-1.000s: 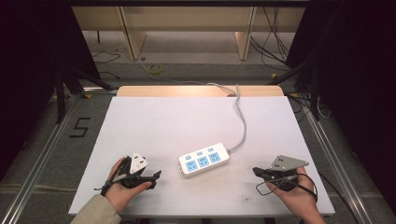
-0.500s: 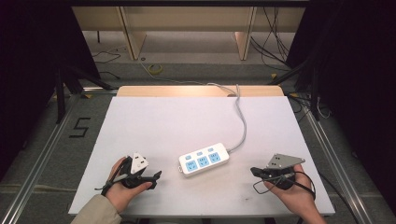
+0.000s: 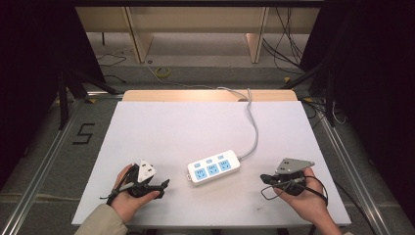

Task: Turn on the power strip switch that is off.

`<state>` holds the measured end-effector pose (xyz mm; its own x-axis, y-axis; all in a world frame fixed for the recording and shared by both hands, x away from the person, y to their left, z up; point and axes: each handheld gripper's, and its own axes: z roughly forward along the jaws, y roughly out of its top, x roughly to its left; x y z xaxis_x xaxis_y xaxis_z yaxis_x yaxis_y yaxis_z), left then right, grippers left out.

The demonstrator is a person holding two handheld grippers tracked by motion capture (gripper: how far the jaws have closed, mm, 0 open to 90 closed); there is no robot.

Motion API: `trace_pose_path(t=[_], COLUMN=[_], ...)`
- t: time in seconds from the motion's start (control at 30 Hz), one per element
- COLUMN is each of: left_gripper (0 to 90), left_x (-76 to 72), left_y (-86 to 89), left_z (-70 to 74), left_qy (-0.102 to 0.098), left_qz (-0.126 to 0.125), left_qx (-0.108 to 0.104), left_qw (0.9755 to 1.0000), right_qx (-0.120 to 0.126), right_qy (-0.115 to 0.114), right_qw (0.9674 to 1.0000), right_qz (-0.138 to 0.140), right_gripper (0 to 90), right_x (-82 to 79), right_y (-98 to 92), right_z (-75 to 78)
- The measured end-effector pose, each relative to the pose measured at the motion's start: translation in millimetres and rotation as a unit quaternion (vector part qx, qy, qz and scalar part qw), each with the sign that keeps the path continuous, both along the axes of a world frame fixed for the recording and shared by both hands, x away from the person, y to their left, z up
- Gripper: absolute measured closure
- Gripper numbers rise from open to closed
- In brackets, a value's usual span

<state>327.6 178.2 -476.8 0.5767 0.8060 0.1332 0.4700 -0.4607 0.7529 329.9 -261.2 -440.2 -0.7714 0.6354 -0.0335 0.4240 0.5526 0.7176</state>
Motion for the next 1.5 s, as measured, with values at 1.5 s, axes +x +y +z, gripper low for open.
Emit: trace_pose_path(t=[1.5], left_gripper=[22.7], left_x=[-0.6], left_y=[-0.2], left_z=[0.8], left_qy=[-0.004], left_qz=[-0.001], left_qx=[0.003], left_qw=[1.0], right_qx=[-0.025], right_qy=[0.026], right_qw=[0.9993], right_qz=[0.007], right_gripper=[90.0], right_x=[14.6], right_y=[25.7], right_z=[10.0])
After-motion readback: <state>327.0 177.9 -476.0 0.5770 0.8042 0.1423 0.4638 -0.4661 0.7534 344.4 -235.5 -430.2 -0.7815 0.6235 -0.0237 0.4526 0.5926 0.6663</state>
